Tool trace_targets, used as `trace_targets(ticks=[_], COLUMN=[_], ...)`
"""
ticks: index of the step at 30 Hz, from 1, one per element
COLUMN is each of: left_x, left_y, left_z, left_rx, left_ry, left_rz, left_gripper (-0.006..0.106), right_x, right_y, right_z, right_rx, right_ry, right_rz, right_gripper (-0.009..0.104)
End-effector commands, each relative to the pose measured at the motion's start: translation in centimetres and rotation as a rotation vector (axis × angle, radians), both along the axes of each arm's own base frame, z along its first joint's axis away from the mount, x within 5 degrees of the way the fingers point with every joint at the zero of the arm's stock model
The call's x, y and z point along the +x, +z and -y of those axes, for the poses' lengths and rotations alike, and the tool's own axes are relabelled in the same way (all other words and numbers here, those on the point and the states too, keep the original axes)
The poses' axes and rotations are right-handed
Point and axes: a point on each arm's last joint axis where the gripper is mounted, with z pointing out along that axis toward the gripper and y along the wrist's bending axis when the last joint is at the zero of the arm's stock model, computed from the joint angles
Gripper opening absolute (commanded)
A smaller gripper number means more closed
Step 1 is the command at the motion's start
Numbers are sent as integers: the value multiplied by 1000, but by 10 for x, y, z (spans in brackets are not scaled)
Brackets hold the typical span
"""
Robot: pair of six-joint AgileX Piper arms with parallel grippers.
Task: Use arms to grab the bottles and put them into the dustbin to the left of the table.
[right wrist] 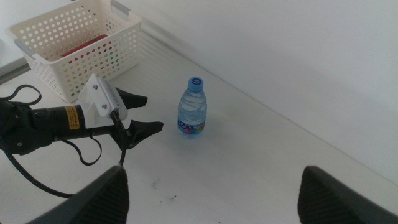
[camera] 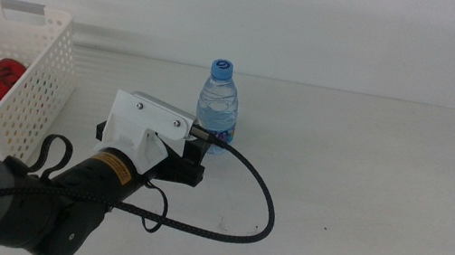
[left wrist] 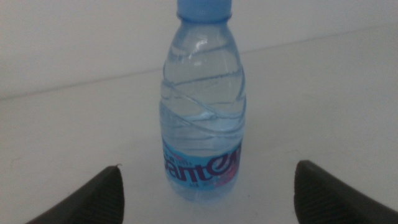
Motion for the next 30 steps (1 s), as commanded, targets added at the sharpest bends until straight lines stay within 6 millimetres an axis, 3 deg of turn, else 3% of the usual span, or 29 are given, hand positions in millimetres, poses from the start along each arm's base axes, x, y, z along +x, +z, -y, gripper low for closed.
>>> trace_targets(ticks=[1, 11, 30], left_x=[2, 24, 91], left_y=[2, -17, -42], left_z=[1, 5, 28], left_rx=[-10, -81, -111], left_ry=[2, -22, -11], left_rz=[20, 57, 84], left_gripper=[94, 94, 94], right_x=[-1, -1, -1], right_y=[2, 2, 2], right_z=[1, 1, 1], right_rx=[0, -1, -1], right_ry=[3, 2, 2], right_rz=[12, 12, 12], right_gripper=[93, 93, 93])
